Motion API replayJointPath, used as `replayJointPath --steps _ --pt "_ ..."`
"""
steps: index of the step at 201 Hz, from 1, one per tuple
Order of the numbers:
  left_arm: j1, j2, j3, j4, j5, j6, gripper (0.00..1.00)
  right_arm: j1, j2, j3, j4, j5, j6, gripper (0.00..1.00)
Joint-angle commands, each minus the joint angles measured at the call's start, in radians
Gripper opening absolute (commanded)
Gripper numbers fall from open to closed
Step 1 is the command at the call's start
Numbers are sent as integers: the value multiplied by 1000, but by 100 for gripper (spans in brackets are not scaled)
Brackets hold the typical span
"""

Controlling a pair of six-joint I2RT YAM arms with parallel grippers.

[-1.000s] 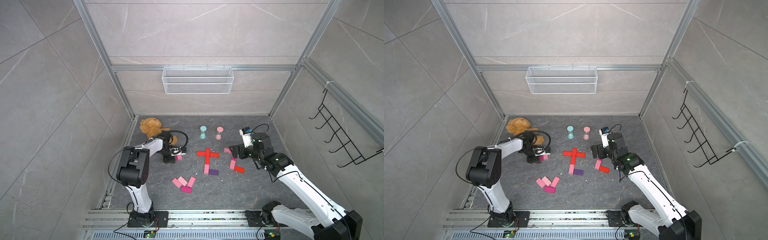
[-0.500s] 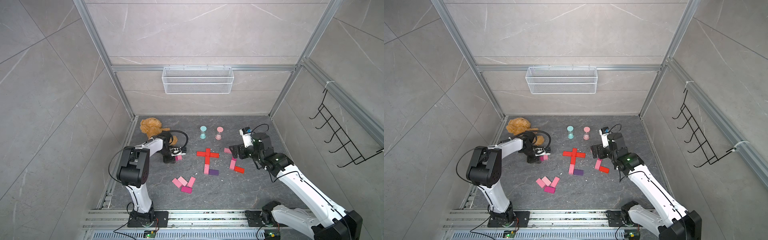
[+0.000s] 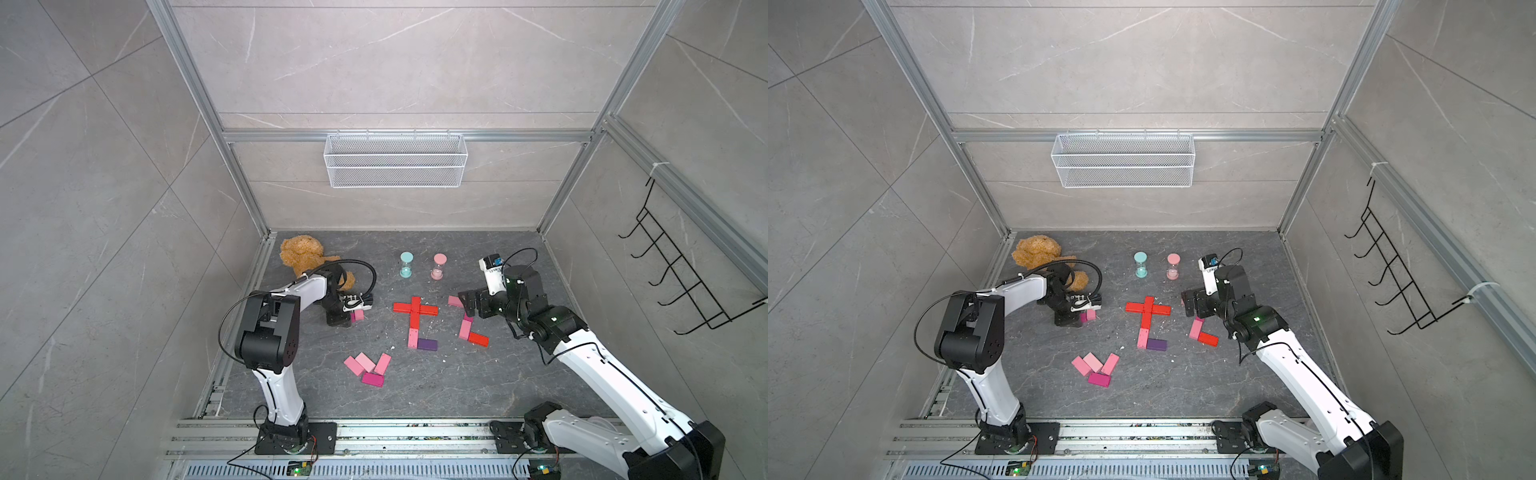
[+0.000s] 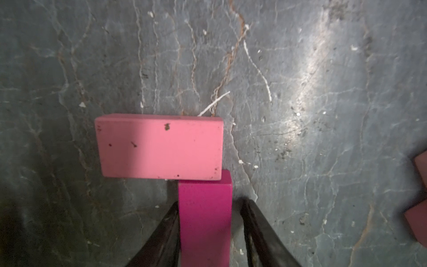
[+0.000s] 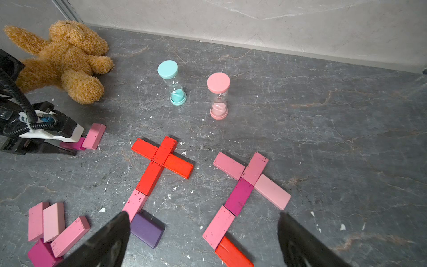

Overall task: Assemble the letter t with building blocks
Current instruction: Assemble the building block at the center of the board.

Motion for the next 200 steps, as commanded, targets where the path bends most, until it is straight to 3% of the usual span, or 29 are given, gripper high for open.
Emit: replayJointPath --steps 1,200 --pt "-4 62 -7 27 -76 -3 45 2 -18 26 -6 13 -17 100" --pt "-3 88 7 50 -113 4 45 2 -6 27 -1 10 -18 100"
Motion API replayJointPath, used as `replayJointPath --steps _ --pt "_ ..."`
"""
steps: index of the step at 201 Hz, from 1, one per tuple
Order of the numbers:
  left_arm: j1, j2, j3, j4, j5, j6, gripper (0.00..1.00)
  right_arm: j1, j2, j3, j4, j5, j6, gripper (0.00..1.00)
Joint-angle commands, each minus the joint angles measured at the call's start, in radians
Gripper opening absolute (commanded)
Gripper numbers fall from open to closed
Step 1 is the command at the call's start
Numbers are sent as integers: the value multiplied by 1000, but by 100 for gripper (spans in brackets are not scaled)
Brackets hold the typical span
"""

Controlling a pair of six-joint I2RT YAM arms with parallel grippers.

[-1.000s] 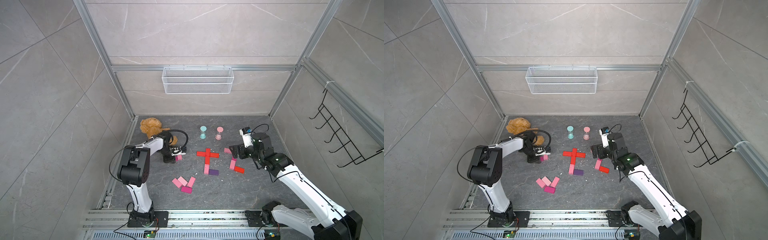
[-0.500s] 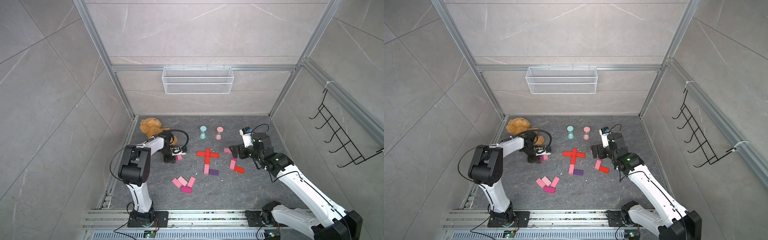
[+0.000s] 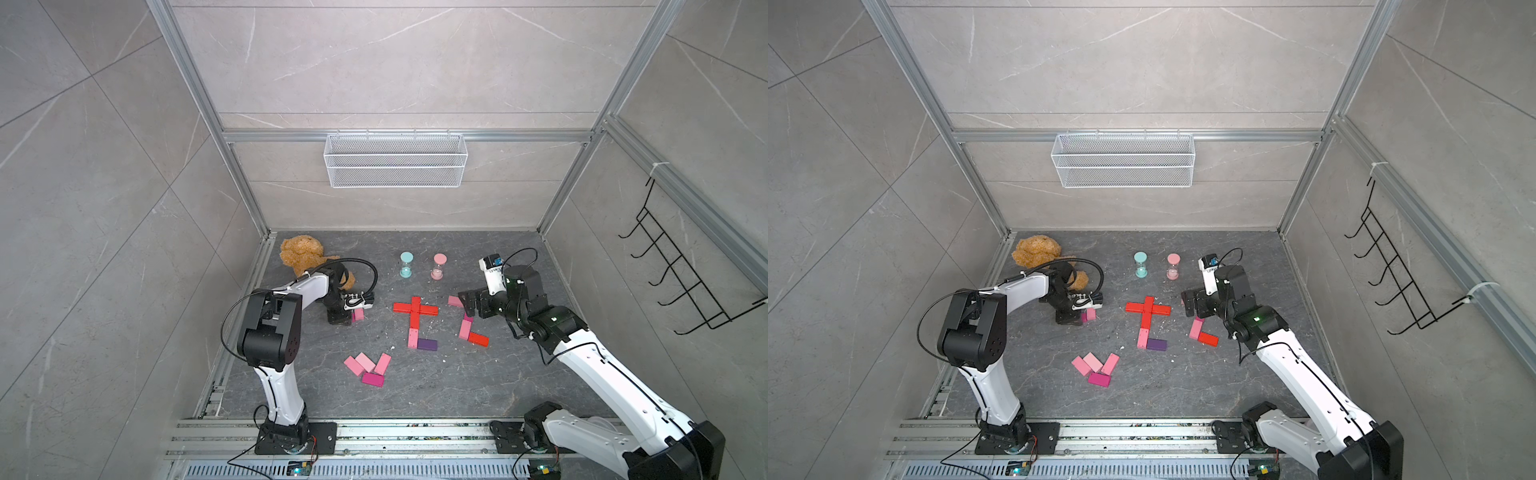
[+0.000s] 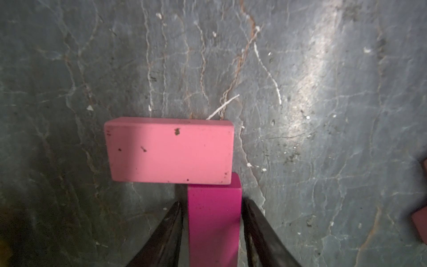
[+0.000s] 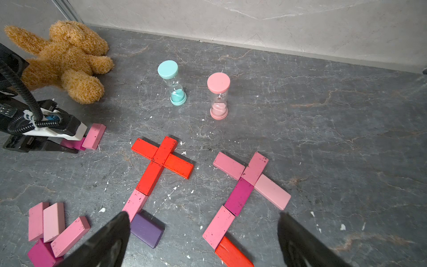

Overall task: Assemble the letter t with building blocks
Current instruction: Assemble the building block at the center of the board.

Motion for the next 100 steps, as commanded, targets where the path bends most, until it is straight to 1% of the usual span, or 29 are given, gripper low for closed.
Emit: replayJointPath --steps 1,100 --pt "1 69 -21 61 -90 11 45 2 -7 28 -1 10 -18 100" --pt "1 75 -19 64 -99 22 44 2 -5 25 -1 10 -17 100"
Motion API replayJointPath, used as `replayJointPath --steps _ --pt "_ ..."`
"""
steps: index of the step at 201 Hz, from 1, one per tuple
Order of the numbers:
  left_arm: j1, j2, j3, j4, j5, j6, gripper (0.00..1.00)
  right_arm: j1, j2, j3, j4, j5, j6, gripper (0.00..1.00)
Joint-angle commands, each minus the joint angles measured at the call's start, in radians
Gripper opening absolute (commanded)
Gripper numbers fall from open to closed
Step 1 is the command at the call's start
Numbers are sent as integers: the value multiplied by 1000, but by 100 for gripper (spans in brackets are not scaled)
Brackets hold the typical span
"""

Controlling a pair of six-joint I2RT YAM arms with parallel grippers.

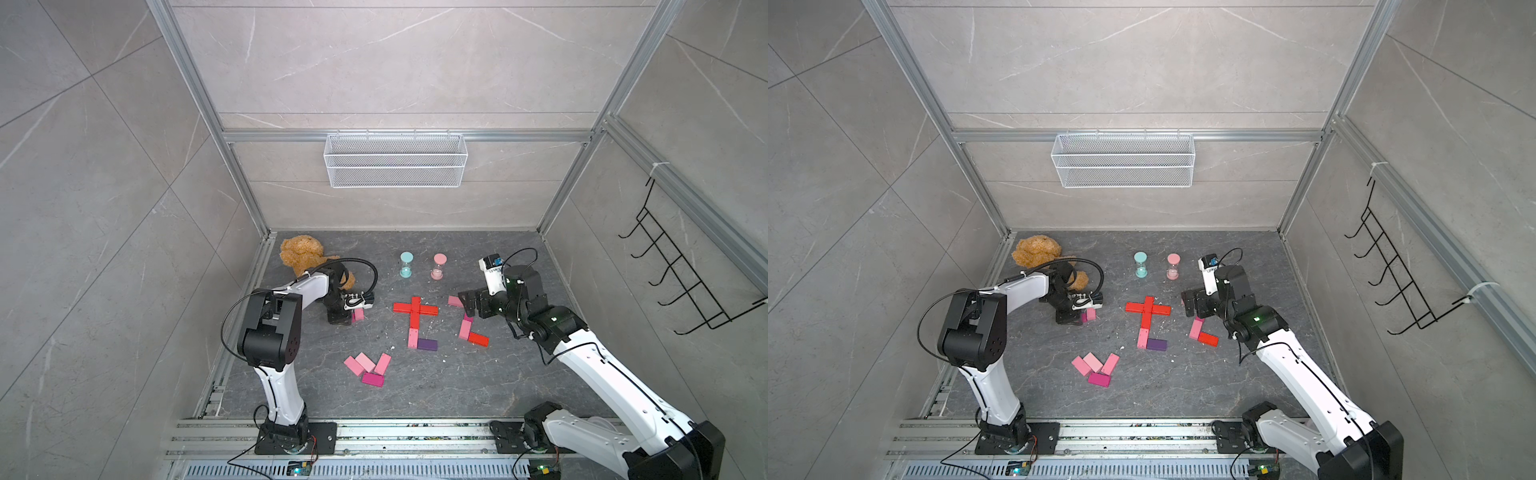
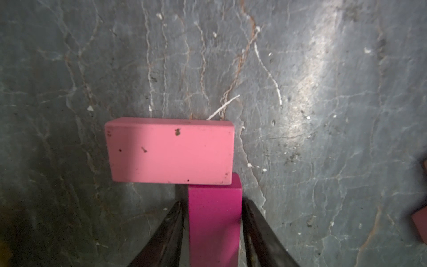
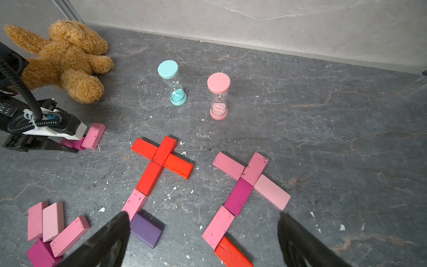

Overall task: Assemble the letter t with building blocks
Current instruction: Assemble the building block at the center of the board.

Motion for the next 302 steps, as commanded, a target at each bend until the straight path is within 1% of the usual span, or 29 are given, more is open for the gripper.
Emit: replayJointPath --steps 1,302 --pt "1 74 -20 65 -99 21 44 1 -5 25 -1 10 -14 100" --pt "6 103 3 62 -126 28 42 2 2 24 1 9 -15 100"
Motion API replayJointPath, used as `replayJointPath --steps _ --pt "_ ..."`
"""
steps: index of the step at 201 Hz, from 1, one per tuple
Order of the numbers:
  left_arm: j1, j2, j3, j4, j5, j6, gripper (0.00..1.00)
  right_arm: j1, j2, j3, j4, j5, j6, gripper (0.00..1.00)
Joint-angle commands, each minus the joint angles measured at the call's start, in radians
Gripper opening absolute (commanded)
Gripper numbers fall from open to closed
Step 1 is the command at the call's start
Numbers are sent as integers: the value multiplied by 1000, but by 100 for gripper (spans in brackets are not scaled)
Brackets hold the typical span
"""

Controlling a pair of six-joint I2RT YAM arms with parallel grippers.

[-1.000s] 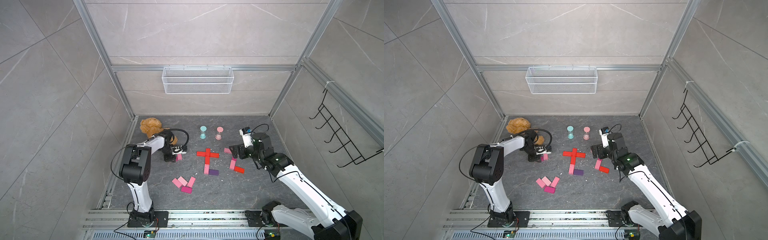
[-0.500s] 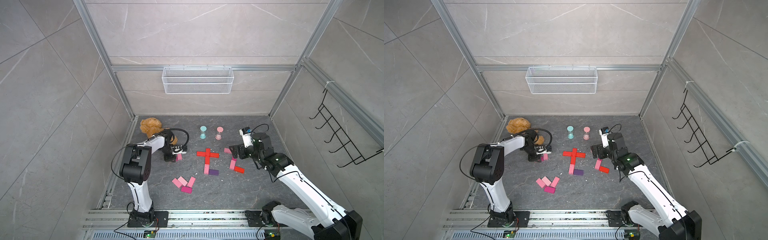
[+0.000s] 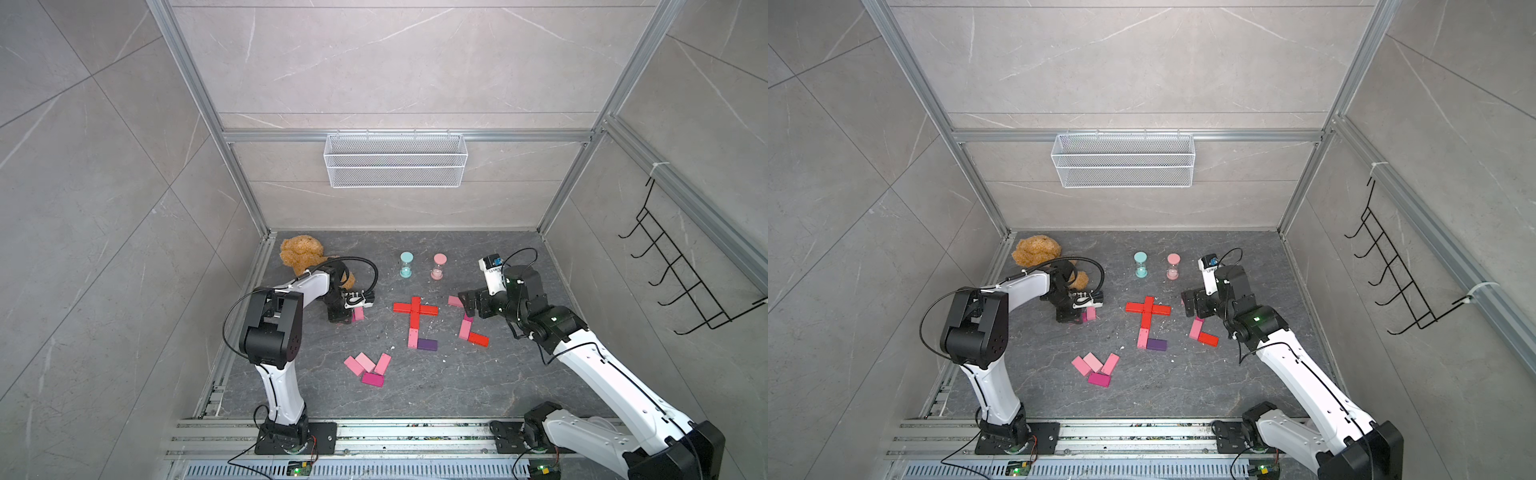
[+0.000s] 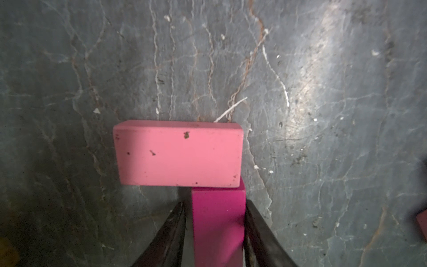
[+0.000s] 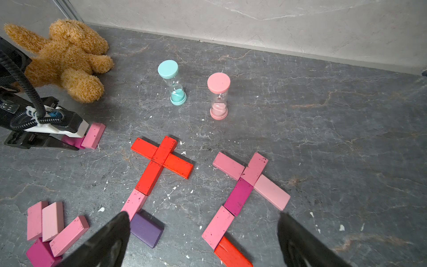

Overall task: Assemble the letter t with building blocks
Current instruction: Assemble the building block at the center of the board.

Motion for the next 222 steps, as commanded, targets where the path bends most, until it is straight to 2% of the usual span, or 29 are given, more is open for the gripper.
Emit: replayJointPath --steps 1,39,79,97,120,178,222 --pt "6 80 -26 78 -121 27 42 3 2 24 1 9 -12 100" --pt "6 78 -26 74 -121 25 43 2 4 25 2 7 -11 100" --pt "6 58 -35 64 -109 19 50 2 10 28 4 -1 -12 100" --pt "6 50 -39 61 -108 21 56 2 9 28 5 0 -13 100" --pt "6 36 -38 56 -107 18 57 1 10 26 7 -1 -11 100" --pt "6 -60 -51 53 -95 4 64 1 9 26 8 -7 -10 100" --pt "4 -149 -66 50 -91 2 66 3 9 19 12 -17 -4 100"
